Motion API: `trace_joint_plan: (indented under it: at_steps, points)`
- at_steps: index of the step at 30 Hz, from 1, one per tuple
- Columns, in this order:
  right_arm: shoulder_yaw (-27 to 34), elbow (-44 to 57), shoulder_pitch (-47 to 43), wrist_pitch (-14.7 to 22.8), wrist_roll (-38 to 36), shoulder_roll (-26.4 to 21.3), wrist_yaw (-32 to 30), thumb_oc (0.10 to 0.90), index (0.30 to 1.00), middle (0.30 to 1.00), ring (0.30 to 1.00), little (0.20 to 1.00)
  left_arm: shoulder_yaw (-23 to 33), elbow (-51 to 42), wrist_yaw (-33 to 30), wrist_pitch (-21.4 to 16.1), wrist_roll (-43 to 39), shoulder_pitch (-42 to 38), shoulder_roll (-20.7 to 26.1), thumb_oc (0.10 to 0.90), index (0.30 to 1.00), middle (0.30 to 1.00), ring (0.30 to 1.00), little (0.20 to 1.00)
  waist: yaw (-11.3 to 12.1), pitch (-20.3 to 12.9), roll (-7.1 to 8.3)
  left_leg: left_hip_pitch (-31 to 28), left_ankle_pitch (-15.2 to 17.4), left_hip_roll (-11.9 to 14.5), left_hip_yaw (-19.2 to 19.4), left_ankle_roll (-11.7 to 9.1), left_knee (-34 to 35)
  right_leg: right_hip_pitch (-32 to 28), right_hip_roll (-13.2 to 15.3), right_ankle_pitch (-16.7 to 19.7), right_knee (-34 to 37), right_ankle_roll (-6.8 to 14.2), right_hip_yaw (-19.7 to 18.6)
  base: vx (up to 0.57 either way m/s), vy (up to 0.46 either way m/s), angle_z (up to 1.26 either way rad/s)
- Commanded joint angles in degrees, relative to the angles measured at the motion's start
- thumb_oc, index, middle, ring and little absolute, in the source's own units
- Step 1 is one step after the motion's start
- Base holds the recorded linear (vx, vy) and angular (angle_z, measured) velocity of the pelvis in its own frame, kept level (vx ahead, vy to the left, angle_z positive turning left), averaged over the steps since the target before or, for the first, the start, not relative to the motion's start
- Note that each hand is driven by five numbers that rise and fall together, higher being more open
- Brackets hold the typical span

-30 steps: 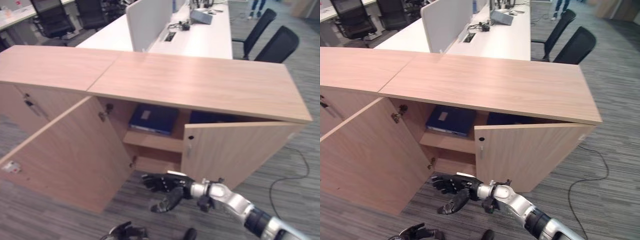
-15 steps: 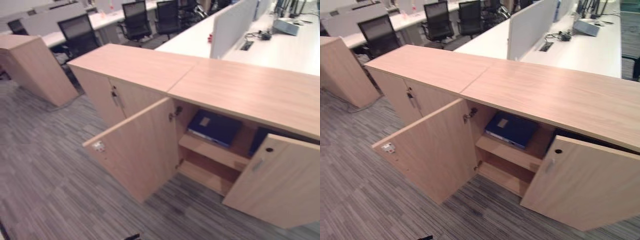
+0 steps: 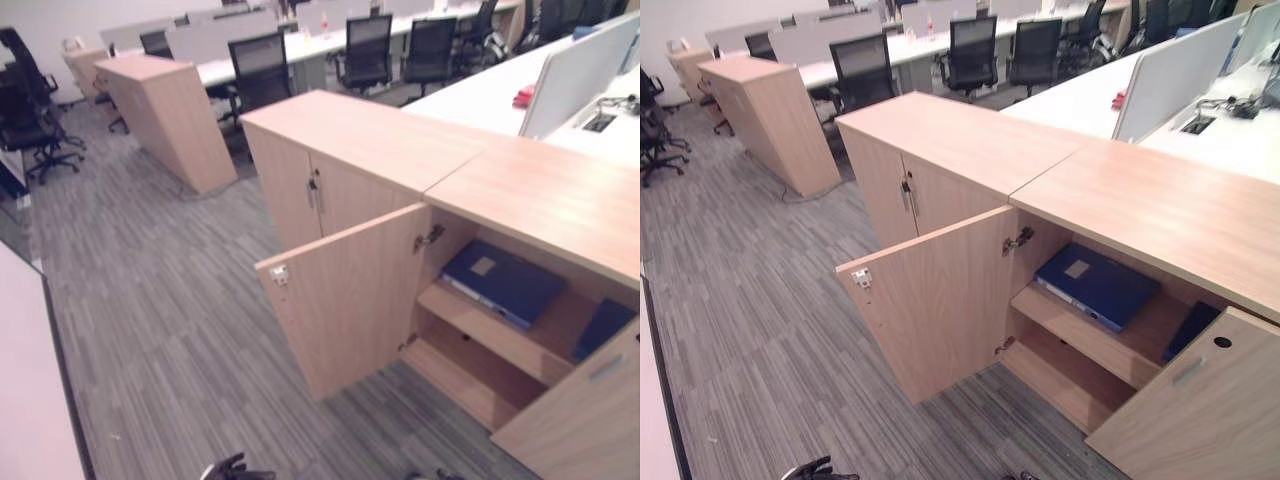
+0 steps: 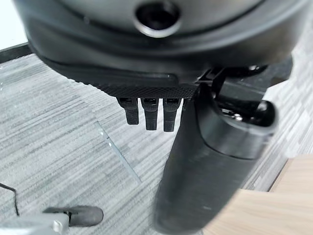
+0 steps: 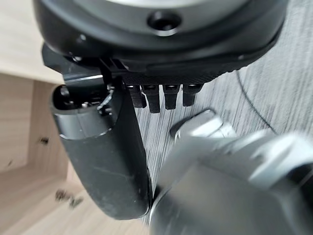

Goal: Put the empty folder in the office cabinet

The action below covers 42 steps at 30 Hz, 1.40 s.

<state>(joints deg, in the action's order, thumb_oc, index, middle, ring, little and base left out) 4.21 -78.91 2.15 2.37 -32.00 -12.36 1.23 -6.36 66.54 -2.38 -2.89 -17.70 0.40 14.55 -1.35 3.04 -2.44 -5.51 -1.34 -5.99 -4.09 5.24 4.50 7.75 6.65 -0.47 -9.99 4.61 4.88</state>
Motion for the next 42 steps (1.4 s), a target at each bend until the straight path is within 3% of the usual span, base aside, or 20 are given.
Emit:
trace_joint_plan:
  at_steps: [1,5,12,16,17,21,22,28,34,40,42]
  points:
    - [-0.2,-2.7,3.3,1.1,0.3,-1.9,-0.9,0.8,0.9,0.9,0.9,0.9,3.5,-6.5,-2.6,-5.1,1.7,-3.8,3.3,0.8,0.9,0.9,0.9,0.9,-0.6,-1.0,0.69,3.6,3.6,-0.9,1.2,-2.8,0.5,-7.6,-1.5,0.3,10.1,2.9,0.8,0.07,-0.055,0.05]
    - [0.2,-1.8,4.5,1.4,1.2,-2.7,-0.5,0.8,0.9,0.9,0.9,0.9,4.8,-11.6,-2.8,-4.6,5.5,-4.0,8.5,0.8,0.9,0.9,0.9,0.9,-0.9,-2.6,1.15,3.1,4.1,0.5,2.8,-3.7,0.5,-10.2,-2.5,1.4,14.8,2.6,0.2,0.08,-0.055,-0.14]
    - [-0.5,-0.3,5.7,1.0,3.4,-3.9,0.8,0.8,0.9,0.9,0.9,0.9,4.3,-17.1,-2.2,-3.3,10.0,-9.6,15.2,0.8,0.9,0.9,0.9,0.9,-1.9,-3.7,1.87,1.7,5.0,1.9,4.7,-4.4,0.5,-11.4,-3.4,0.6,15.0,2.4,-1.0,0.05,-0.045,-0.15]
    - [-2.2,-0.6,6.0,0.0,5.2,-5.3,2.0,0.8,0.9,0.9,0.9,0.9,2.0,-10.0,-2.9,-2.4,10.9,-20.4,21.1,0.8,0.9,0.9,0.9,0.9,-3.4,-4.6,1.94,0.7,5.7,2.5,6.2,-4.7,0.5,-11.8,-3.8,0.3,15.0,2.5,-2.2,0.04,-0.041,-0.2]
    - [-3.1,-0.6,5.7,-0.2,5.5,-5.9,2.3,0.8,0.9,0.9,0.9,0.9,-0.1,-2.7,-2.4,-2.0,11.0,-26.0,23.3,0.8,0.9,0.9,0.9,0.9,-4.2,-4.9,1.76,0.4,5.8,2.6,6.8,-4.8,0.5,-11.9,-4.0,0.3,15.0,2.6,-2.7,0.02,-0.022,-0.21]
    - [-3.6,-0.8,5.6,-0.5,5.8,-6.6,3.0,0.8,0.9,0.9,0.9,0.9,-2.7,4.0,-1.1,-1.7,11.4,-31.4,25.2,0.8,0.9,0.9,0.9,0.9,-5.0,-5.1,1.61,0.1,6.1,2.8,7.5,-4.8,0.5,-12.0,-4.2,0.3,15.0,2.7,-3.3,0.02,-0.012,-0.18]
    - [-3.9,-0.7,5.3,-0.6,5.8,-7.5,3.4,0.8,0.9,0.9,0.9,0.9,-5.0,7.0,-0.1,-1.4,11.9,-36.1,27.2,0.8,0.9,0.9,0.9,0.9,-5.8,-5.5,1.17,-0.1,6.2,2.9,8.2,-4.9,0.5,-11.9,-4.3,0.4,15.0,2.9,-3.8,0.01,-0.003,-0.25]
    - [-4.5,-1.0,5.3,-0.6,5.8,-8.2,3.9,0.8,0.9,0.9,0.9,0.9,-8.2,7.9,1.2,-1.9,11.9,-41.9,27.9,0.8,0.9,0.9,0.9,0.9,-6.3,-5.5,0.88,0.0,6.3,3.1,9.4,-4.8,0.5,-11.3,-4.5,0.7,15.0,3.2,-4.9,-0.02,0.004,-0.21]
    - [-4.7,-2.0,5.3,-0.8,5.5,-8.4,4.3,0.8,0.9,0.9,0.9,0.9,-11.8,5.8,1.5,-2.6,9.8,-48.0,25.0,0.8,0.9,0.9,0.9,0.9,-7.1,-5.8,1.08,0.2,6.3,3.1,9.6,-4.7,0.5,-11.1,-4.3,0.8,15.0,3.2,-5.3,-0.01,0.004,-0.03]
    - [-3.4,-1.6,5.2,-0.8,4.1,-7.1,3.6,0.8,0.9,0.9,0.9,0.9,-14.6,-18.4,2.3,-4.2,5.5,-43.4,18.6,0.8,0.9,0.9,0.9,0.9,-6.5,-5.6,1.68,0.5,6.3,2.9,8.9,-4.5,0.5,-11.1,-4.1,0.8,15.0,3.1,-4.5,-0.01,0.001,0.09]
    - [-3.2,-1.6,5.1,-0.8,4.1,-6.8,3.5,0.8,0.9,0.9,0.9,0.9,-14.9,-22.5,2.5,-4.2,5.5,-41.7,17.6,0.8,0.9,0.9,0.9,0.9,-6.4,-5.5,1.78,0.6,6.3,2.9,8.7,-4.5,0.5,-11.1,-4.0,0.7,15.0,3.1,-4.2,-0.01,-0.004,0.15]
